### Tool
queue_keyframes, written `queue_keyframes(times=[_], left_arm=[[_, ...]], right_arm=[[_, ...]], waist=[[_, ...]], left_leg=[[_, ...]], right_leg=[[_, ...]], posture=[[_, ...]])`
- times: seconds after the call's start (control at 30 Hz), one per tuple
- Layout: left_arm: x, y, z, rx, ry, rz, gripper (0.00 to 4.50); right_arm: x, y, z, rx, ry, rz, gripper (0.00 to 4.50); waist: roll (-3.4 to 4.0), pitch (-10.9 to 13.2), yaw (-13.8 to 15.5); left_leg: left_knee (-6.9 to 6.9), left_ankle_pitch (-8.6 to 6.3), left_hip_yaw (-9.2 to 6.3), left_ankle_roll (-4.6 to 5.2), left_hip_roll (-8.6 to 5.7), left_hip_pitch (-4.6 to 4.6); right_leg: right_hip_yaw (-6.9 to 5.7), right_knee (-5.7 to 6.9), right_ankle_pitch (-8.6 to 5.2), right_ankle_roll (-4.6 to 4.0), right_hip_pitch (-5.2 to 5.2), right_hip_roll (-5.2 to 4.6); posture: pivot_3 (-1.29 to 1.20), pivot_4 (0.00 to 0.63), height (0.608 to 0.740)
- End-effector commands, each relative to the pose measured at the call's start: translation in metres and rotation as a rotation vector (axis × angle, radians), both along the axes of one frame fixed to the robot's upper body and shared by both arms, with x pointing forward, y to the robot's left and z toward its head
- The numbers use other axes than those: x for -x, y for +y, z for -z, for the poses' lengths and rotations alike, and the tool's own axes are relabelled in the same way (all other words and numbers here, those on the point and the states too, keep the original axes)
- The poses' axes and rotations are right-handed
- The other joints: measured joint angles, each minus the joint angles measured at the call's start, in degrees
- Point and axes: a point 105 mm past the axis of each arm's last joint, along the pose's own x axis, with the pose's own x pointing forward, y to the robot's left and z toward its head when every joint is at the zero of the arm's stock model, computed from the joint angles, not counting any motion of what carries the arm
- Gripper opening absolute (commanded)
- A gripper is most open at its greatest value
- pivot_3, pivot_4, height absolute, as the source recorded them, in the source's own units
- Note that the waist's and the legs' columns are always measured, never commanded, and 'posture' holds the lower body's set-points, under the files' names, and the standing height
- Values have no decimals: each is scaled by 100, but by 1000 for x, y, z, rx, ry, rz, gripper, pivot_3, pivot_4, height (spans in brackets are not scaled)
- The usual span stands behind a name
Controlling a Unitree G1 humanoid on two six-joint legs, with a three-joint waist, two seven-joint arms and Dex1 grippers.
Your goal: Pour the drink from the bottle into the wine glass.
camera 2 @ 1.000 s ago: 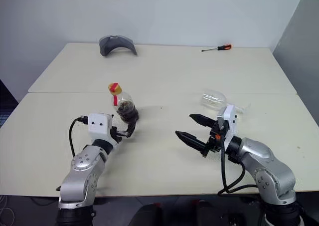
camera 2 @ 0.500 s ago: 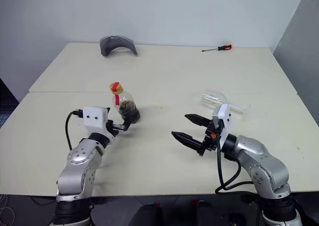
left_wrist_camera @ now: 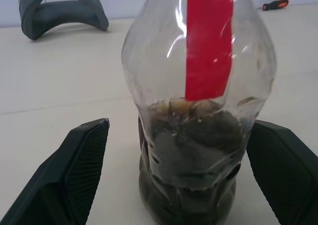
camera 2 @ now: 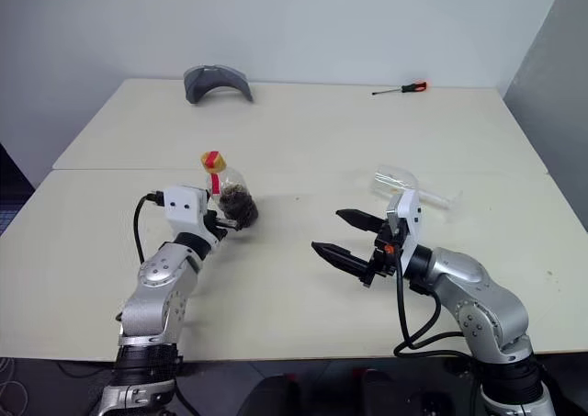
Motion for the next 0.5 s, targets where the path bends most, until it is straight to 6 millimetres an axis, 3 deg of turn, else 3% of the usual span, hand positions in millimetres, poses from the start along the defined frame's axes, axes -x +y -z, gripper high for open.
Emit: queue_keyframes(times=[0.03, 0.23, 0.5], left_arm=[[-9, -1, -13, -1, -70, -6, 4473], [-25, -10, -27, 20, -129, 19, 4473], [-31, -15, -29, 22, -147, 37, 4473]], right_arm=[[2, 1, -13, -14, -46, -20, 4500], [2, 1, -15, -15, -48, -24, 4500], [3, 1, -16, -15, -52, -22, 4500]], waist=[[0, 0, 2], [-1, 0, 2], [-1, 0, 0]], left_leg=[[0, 0, 0, 0, 0, -1], [1, 0, 0, 0, -1, -3], [1, 1, 0, -2, -1, -3]], right_leg=[[-1, 0, 0, 0, 0, 0], [-1, -1, 0, 0, -1, 0], [-1, 0, 0, 0, -2, 0]], posture=[[0, 150, 740], [0, 150, 740], [0, 150, 740]])
